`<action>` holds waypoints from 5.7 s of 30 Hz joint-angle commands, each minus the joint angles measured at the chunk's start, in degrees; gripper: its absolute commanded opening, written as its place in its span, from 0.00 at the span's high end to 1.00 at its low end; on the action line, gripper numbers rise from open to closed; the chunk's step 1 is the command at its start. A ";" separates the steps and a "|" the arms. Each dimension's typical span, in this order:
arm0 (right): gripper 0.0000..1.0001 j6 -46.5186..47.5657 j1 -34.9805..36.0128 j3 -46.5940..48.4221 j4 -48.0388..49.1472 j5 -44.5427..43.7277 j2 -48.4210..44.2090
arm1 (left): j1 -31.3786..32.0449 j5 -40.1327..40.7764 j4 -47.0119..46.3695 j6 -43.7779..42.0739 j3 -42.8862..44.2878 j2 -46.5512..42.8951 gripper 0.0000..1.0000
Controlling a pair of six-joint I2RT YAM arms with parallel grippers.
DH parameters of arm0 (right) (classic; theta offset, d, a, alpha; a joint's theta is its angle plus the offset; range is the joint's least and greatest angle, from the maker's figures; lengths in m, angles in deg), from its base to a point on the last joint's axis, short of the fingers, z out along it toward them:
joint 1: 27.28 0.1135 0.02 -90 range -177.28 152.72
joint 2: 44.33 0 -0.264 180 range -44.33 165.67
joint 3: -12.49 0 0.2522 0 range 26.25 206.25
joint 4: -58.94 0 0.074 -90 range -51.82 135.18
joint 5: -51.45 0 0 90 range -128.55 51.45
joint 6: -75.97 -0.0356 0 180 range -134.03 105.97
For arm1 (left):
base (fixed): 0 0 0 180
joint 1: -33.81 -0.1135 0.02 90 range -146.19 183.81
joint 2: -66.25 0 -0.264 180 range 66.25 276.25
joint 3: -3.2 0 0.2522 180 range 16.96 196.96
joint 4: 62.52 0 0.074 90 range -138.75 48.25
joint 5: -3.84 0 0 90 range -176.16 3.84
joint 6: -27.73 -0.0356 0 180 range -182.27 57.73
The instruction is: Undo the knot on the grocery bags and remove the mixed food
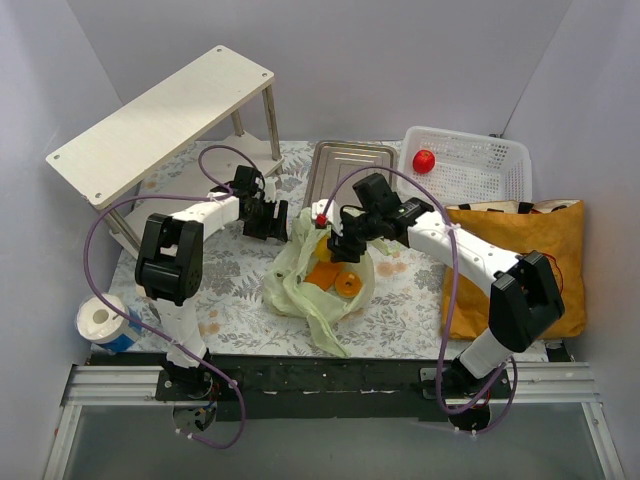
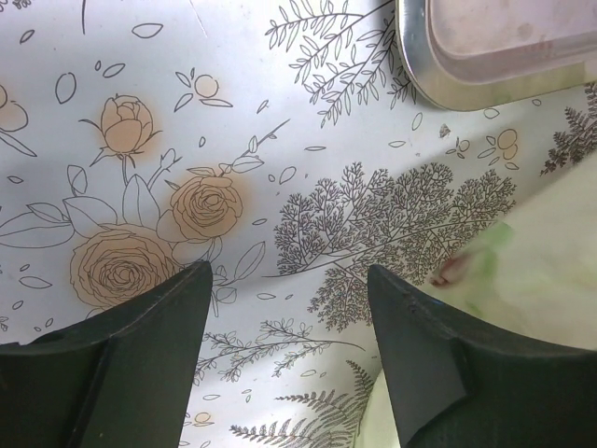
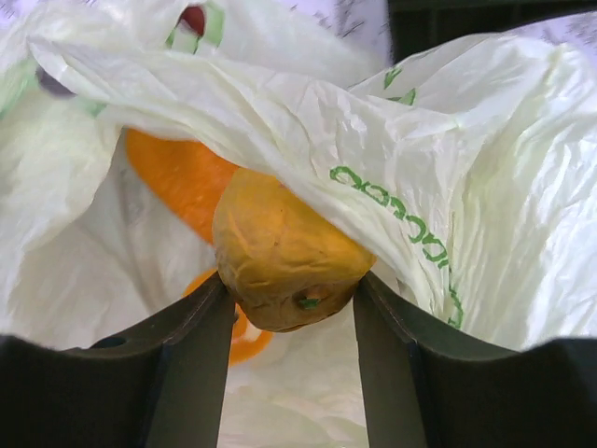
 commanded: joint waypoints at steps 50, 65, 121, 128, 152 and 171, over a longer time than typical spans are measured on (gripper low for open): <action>0.58 -32.41 -16.50 -1.59 9.45 27.15 -1.19 | 12.90 -37.96 2.98 -10.41 11.85 -13.14 0.36; 0.54 -33.38 -16.06 -3.87 11.13 26.62 -3.74 | 14.66 -28.12 -1.24 -7.86 12.99 -8.66 0.32; 0.69 -8.15 -18.16 21.79 -21.48 23.98 5.84 | 13.96 -14.25 -1.93 -16.13 2.55 -26.23 0.02; 0.70 -27.72 -33.01 29.35 -10.87 30.92 12.07 | 12.90 -16.69 -4.22 -9.62 0.52 -29.05 0.02; 0.78 -29.25 -40.22 50.71 -0.48 -40.80 41.07 | 9.75 -7.99 -0.70 -15.24 4.64 -22.11 0.02; 0.07 -30.04 -39.36 44.14 -5.39 -15.10 25.72 | 8.24 -13.00 -1.15 -14.89 2.28 -24.29 0.02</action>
